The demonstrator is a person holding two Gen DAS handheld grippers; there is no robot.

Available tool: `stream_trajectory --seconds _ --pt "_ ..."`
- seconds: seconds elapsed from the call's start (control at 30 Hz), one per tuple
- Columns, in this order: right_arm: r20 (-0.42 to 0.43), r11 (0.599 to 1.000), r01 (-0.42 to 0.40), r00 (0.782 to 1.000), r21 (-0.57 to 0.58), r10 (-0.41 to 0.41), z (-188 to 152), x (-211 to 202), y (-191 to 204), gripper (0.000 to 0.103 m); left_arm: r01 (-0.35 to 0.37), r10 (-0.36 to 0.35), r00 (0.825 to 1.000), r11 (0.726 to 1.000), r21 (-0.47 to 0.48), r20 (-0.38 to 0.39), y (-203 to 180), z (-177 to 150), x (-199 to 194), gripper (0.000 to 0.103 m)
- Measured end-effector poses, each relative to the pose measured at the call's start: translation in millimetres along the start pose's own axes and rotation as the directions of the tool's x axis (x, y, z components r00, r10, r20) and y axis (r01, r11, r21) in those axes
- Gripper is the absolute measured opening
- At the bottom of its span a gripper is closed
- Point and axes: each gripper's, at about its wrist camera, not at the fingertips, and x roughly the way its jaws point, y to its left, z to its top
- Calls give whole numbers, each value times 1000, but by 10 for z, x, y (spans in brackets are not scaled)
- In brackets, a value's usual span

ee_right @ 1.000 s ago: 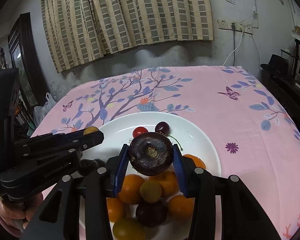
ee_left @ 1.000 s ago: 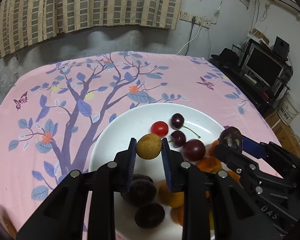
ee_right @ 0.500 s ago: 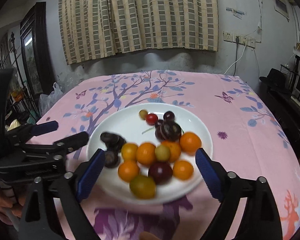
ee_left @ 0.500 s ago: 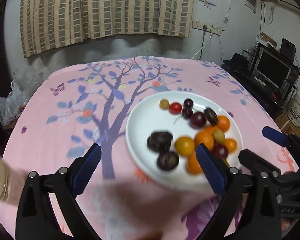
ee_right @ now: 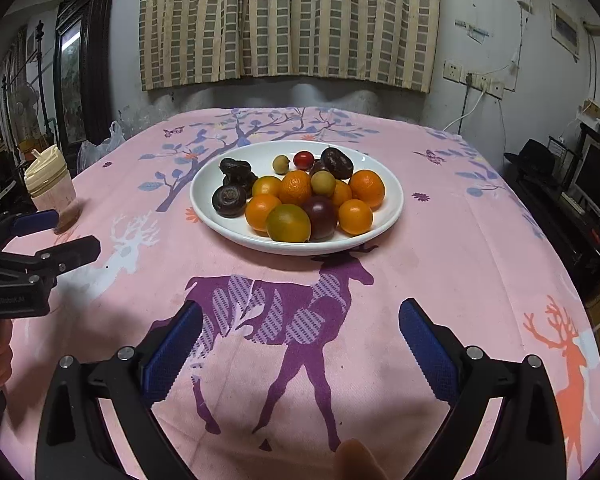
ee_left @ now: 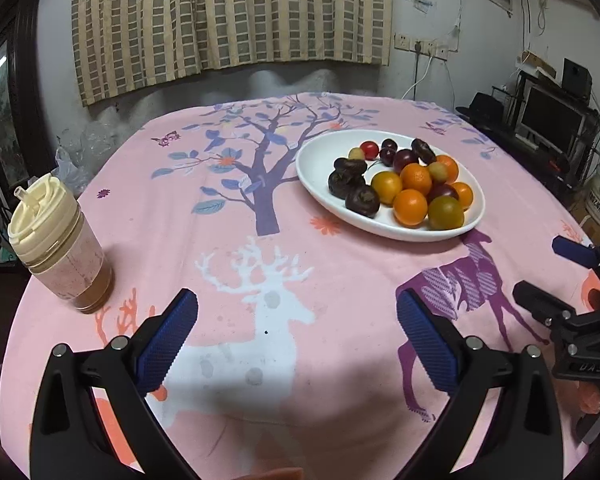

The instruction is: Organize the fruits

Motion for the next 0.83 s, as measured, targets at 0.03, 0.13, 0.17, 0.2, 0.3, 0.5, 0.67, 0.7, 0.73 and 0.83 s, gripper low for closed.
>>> stream_trajectory --seconds 0.03,0.13,0.17,0.2,0.3,0.5,0.67,0.7,0.73,0.83 --pt "-1 1000 -3 1000 -1 3 -8 -7 7 99 7 -7 1000 1000 -5 -1 4 -2 -5 98" --pt "-10 1000 -8 1000 -11 8 -24 -6 30 99 11 -11 1000 1000 -4 -9 1 -10 -3 98" --pt "-13 1000 -8 1000 -16 7 -34 -7 42 99 10 -10 1000 1000 -3 -10 -5 -13 -5 98" --pt "-14 1000 -6 1000 -21 6 -28 -4 54 99 13 -13 1000 1000 -2 -10 -7 -19 -8 98" --pt "-10 1000 -1 1000 -27 1 -20 -10 71 99 25 -25 1000 1000 0 -14 -27 -18 -2 98" --pt "-25 1000 5 1000 -5 -5 -23 17 31 99 32 -32 999 999 11 -13 -64 -38 -5 98" --pt "-30 1000 6 1000 6 -6 -13 35 4 99 21 -21 1000 1000 10 0 -70 -34 -29 98" --pt "-28 1000 6 1000 8 -6 -12 30 3 99 21 -21 1000 1000 8 3 -68 -36 -29 98" --pt "-30 1000 7 1000 7 -6 -11 37 2 99 20 -20 1000 1000 7 3 -69 -36 -28 98" --pt "-32 1000 8 999 4 -7 -12 35 3 99 22 -22 1000 1000 5 3 -67 -36 -26 98"
